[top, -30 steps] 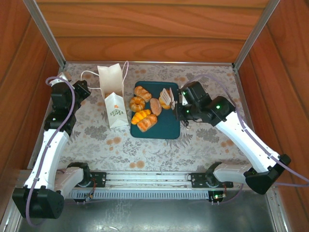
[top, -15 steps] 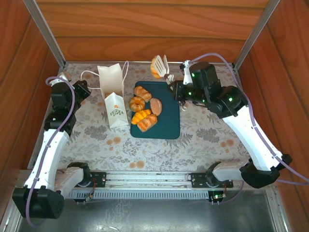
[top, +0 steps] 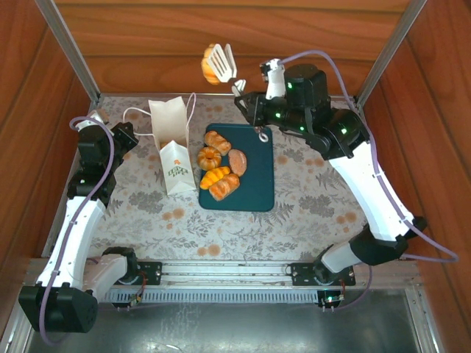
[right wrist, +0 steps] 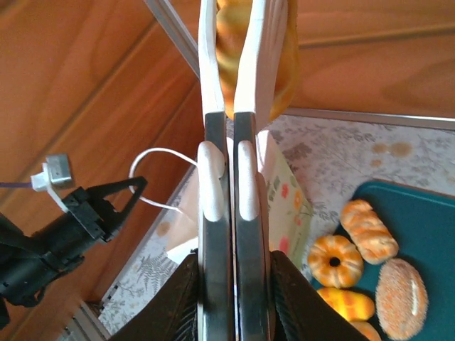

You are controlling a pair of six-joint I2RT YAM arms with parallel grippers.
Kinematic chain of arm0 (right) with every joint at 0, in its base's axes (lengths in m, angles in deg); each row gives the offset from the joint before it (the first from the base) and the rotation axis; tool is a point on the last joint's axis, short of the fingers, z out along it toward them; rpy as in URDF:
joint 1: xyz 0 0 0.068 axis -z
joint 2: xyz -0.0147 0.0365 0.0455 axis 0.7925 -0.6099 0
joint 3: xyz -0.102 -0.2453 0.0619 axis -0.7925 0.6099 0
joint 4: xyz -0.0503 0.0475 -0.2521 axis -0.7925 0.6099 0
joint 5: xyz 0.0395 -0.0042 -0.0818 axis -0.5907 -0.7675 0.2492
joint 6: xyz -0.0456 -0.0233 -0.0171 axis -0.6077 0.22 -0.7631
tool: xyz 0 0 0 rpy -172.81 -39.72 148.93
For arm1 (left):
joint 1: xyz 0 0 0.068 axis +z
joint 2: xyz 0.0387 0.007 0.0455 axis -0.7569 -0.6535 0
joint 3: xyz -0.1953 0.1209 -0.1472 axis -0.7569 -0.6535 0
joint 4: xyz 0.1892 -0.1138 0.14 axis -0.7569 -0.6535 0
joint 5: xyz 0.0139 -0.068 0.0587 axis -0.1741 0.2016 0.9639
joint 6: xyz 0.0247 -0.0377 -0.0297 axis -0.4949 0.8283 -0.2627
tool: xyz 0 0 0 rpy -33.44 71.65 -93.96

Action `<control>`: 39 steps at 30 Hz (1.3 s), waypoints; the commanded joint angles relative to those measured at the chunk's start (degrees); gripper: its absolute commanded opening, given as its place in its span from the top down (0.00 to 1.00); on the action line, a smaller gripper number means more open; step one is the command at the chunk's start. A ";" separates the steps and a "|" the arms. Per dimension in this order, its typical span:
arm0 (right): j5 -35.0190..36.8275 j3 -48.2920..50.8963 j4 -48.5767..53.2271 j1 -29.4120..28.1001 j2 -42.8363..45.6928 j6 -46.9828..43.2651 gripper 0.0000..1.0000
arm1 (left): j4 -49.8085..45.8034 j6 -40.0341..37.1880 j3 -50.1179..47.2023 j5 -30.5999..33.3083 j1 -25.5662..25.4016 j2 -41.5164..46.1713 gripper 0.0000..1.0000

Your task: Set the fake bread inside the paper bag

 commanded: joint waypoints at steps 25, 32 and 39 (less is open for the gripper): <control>-3.93 -4.11 0.39 -7.01 -15.59 -4.63 0.74 | 0.26 0.10 1.51 -0.71 0.46 -0.10 1.00; -3.36 -1.68 0.02 -6.97 -16.18 -4.65 0.74 | 0.21 0.07 1.47 -0.62 0.52 0.08 1.00; -3.25 -0.78 -0.03 -7.01 -16.65 -4.47 0.73 | 0.19 -0.01 1.35 -0.56 0.45 0.16 1.00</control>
